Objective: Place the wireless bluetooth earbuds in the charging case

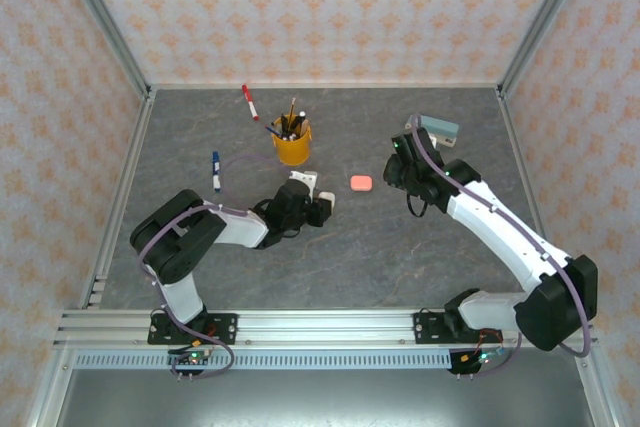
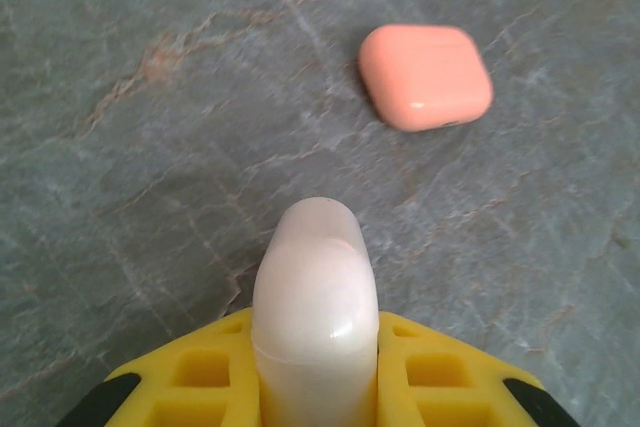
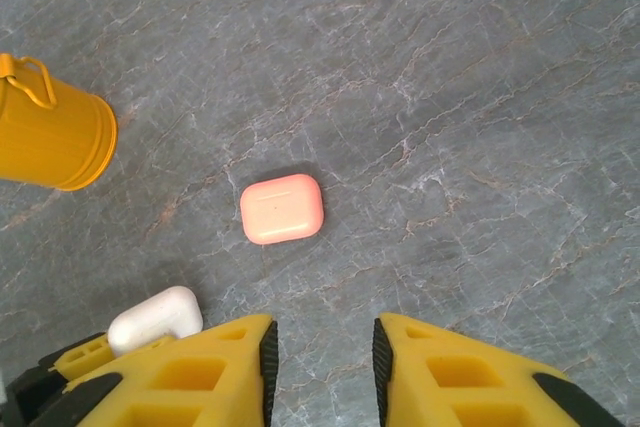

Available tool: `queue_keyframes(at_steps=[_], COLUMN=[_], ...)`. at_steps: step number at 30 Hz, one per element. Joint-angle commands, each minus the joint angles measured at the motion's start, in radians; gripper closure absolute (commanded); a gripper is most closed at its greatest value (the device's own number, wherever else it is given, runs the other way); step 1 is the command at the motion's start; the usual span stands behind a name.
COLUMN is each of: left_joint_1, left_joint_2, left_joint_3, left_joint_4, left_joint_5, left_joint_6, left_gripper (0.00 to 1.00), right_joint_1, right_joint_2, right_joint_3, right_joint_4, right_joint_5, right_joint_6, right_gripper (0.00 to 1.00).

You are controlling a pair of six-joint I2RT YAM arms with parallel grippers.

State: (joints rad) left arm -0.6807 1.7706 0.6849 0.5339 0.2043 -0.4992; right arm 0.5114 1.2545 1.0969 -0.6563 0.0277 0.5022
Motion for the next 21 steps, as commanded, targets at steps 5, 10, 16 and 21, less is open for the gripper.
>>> queue_keyframes(at_steps=[5,10,16,21], left_joint_1=[0.016,0.075,0.187,0.259], left_joint_2=[-0.014,-0.123,-0.363,-0.585], left_joint_3=[0.019,-0.002,-0.018,-0.003], left_joint_4=[-0.115,-0.240,-0.455,-0.598], left_joint_5=[-0.081,-0.123,-0.184,-0.383], left_joint_6=[-0.060,-0.054,0.015,0.109], left_gripper=[0.68,0.35,0.00,0.00], right_joint_1=[-0.008,-0.033,-0.131,-0.208], right_joint_2=[-0.058,-0.101,-0.132,-0.121], right_joint_3=[-0.008,-0.010,-0.042,-0.079], right_joint_4=[-0.013,-0.037,-0.035,0.007], right_joint_5=[0.065,0.076,0.077,0.255], right_joint_6=[-0.011,-0.016,-0.020,-0.026], right_gripper=[0.48,0.13,0.00,0.00])
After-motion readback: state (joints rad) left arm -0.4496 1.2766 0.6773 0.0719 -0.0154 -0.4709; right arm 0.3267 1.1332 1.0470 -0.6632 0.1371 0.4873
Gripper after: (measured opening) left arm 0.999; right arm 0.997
